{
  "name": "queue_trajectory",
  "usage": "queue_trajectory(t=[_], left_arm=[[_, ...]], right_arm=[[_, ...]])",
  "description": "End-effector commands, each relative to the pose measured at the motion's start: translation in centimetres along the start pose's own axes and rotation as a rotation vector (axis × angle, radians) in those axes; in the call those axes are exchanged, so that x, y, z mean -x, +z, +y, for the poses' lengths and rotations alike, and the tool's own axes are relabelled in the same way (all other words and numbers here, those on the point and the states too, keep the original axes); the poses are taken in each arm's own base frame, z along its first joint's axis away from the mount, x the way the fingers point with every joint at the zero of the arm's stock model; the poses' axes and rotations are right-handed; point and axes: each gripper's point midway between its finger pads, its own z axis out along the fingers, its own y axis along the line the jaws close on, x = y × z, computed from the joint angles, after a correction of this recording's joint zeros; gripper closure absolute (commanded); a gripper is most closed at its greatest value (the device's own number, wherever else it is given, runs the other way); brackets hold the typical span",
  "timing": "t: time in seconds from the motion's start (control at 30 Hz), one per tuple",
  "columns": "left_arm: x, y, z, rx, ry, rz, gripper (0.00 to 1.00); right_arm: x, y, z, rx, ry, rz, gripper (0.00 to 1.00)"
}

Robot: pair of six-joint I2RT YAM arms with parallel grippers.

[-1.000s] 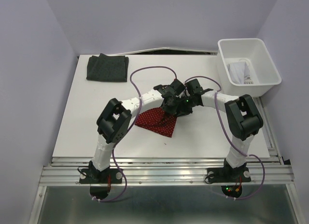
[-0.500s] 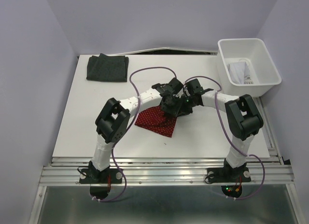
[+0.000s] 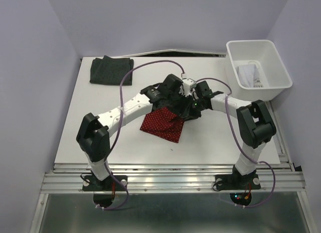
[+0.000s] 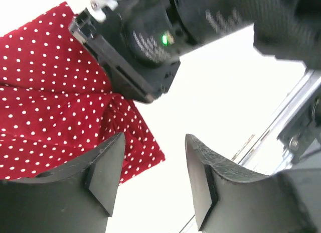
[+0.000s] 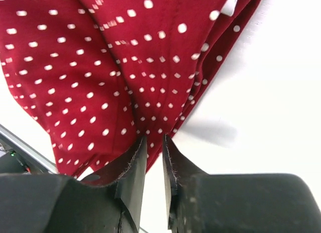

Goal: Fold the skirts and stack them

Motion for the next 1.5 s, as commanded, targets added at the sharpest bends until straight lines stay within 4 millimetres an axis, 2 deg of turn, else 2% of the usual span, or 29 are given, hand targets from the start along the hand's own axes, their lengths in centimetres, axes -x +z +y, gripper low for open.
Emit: queue_trajectory(t=[0.0, 0.07, 0.17, 0.2, 0.23, 0.3, 0.43, 0.5, 0.57, 0.67, 0.83, 0.87, 1.0, 1.2, 1.4, 1.47], left_arm=[[0.7, -2.8, -0.7, -0.053, 0.1, -0.083, 0.42], [1.5, -4.7, 0.7, -0.044, 0.096, -0.155, 0.42], [2.3, -6.9, 3.2, -0.034, 0.045, -0.215, 0.44], [2.6, -7.8, 5.7, 0.008, -0.01, -0.23, 0.47], [2.6, -8.3, 7.0, 0.028, -0.043, -0.234, 0.48], [2.0, -9.4, 9.8, 0.063, -0.113, -0.226, 0.49], [0.1, -10.0, 12.4, 0.091, -0.186, -0.243, 0.5], [-0.3, -9.5, 12.5, 0.075, -0.174, -0.232, 0.55], [-1.6, -8.4, 12.8, 0.074, -0.207, -0.186, 0.64], [-3.1, -7.1, 12.9, 0.045, -0.265, -0.155, 0.72], [-4.2, -5.2, 12.6, -0.014, -0.331, -0.109, 0.76], [-4.4, -4.9, 12.7, -0.022, -0.341, -0.099, 0.78], [-5.6, -3.1, 13.1, -0.037, -0.381, -0.046, 0.78], [-7.1, -1.1, 14.0, -0.027, -0.42, 0.013, 0.81], [-8.1, -0.1, 15.0, 0.004, -0.454, 0.04, 0.85], [-8.5, 0.1, 15.4, 0.024, -0.462, 0.047, 0.86]], right_arm=[[3.2, -3.8, 2.6, 0.018, -0.084, -0.117, 0.74], [3.9, -5.1, 3.5, 0.026, -0.121, -0.149, 0.66], [4.1, -6.8, 4.0, 0.018, -0.174, -0.174, 0.6], [4.4, -7.2, 3.9, 0.006, -0.214, -0.188, 0.58], [4.6, -7.6, 3.9, -0.003, -0.237, -0.2, 0.54], [5.1, -8.5, 3.7, -0.031, -0.293, -0.23, 0.51], [6.0, -9.5, 5.5, -0.039, -0.396, -0.285, 0.51], [5.8, -9.0, 7.2, -0.04, -0.474, -0.295, 0.51], [5.7, -8.2, 8.7, -0.053, -0.548, -0.288, 0.52], [3.9, -5.7, 11.4, -0.101, -0.689, -0.261, 0.54], [3.8, -2.7, 12.8, -0.154, -0.737, -0.262, 0.57], [3.8, -1.6, 12.2, -0.173, -0.736, -0.243, 0.56], [4.4, 0.3, 12.0, -0.25, -0.763, -0.256, 0.5], [5.9, 1.2, 10.7, -0.337, -0.798, -0.296, 0.51], [5.9, 2.0, 9.1, -0.4, -0.834, -0.275, 0.59], [6.2, 1.6, 8.7, -0.427, -0.844, -0.286, 0.69]])
